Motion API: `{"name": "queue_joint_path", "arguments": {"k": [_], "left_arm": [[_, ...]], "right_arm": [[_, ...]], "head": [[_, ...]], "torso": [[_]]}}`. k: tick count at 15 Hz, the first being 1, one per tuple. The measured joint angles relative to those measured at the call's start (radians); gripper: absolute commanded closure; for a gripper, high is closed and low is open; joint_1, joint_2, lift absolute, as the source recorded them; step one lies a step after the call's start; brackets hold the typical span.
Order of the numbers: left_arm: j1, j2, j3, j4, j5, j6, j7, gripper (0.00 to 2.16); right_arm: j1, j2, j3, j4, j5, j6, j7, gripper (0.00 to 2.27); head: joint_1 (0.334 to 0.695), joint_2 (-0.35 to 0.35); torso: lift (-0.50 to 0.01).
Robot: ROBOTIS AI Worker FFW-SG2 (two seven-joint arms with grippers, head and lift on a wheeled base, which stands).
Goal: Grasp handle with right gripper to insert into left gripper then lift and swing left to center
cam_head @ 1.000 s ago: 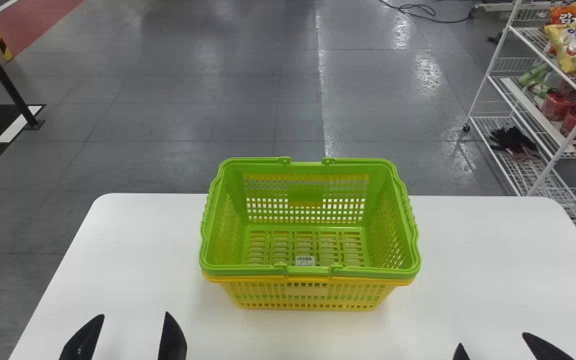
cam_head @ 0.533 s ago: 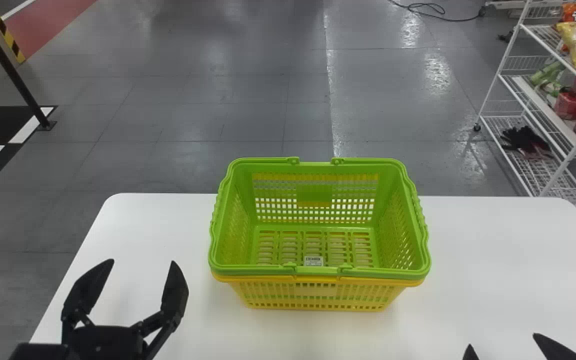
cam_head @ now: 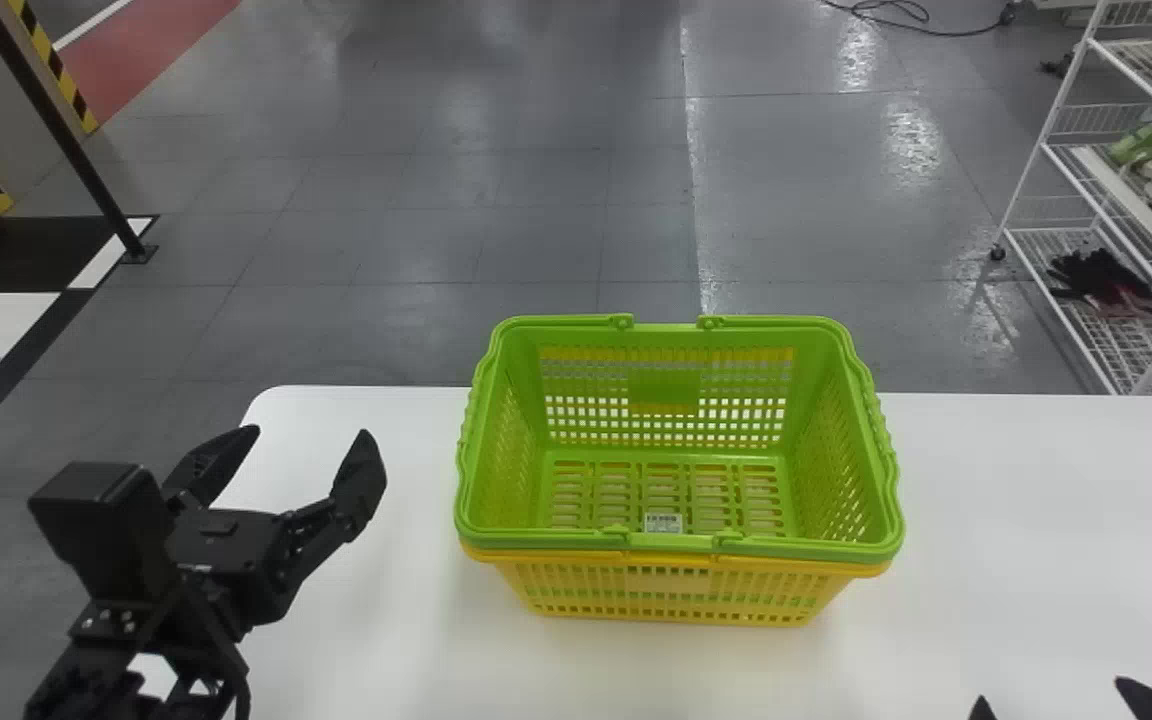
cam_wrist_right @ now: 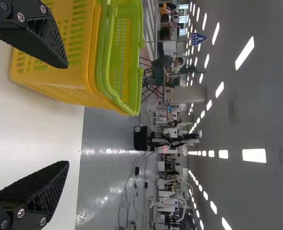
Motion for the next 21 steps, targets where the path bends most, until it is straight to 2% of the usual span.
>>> {"name": "queue_joint_path", "arguments": {"k": [3, 10, 16, 21], "left_arm": [[-0.116, -0.001, 0.033, 0.002, 0.043, 0.15, -0.04, 0.09], [-0.386, -0.001, 0.072, 0.11, 0.149, 0.558, -0.268, 0.09], [-0.555, -0.001, 0.124, 0.302, 0.336, 0.852, -0.36, 0.09], [-0.656, -0.008, 0.119, 0.464, 0.404, 0.919, -0.417, 0.09]], "right_arm": [[0.0, 0.002, 0.001, -0.001, 0.002, 0.004, 0.0, 0.09], [0.008, 0.005, -0.002, -0.005, 0.003, 0.006, 0.0, 0.1], [0.009, 0.007, -0.006, -0.004, 0.003, 0.007, 0.0, 0.1], [0.009, 0.008, -0.014, 0.0, 0.003, 0.007, 0.003, 0.1]], "head": [[0.695, 0.137], [0.695, 0.084], [0.695, 0.057], [0.695, 0.027]], "torso": [[-0.093], [-0.093], [-0.093], [-0.093]]}}
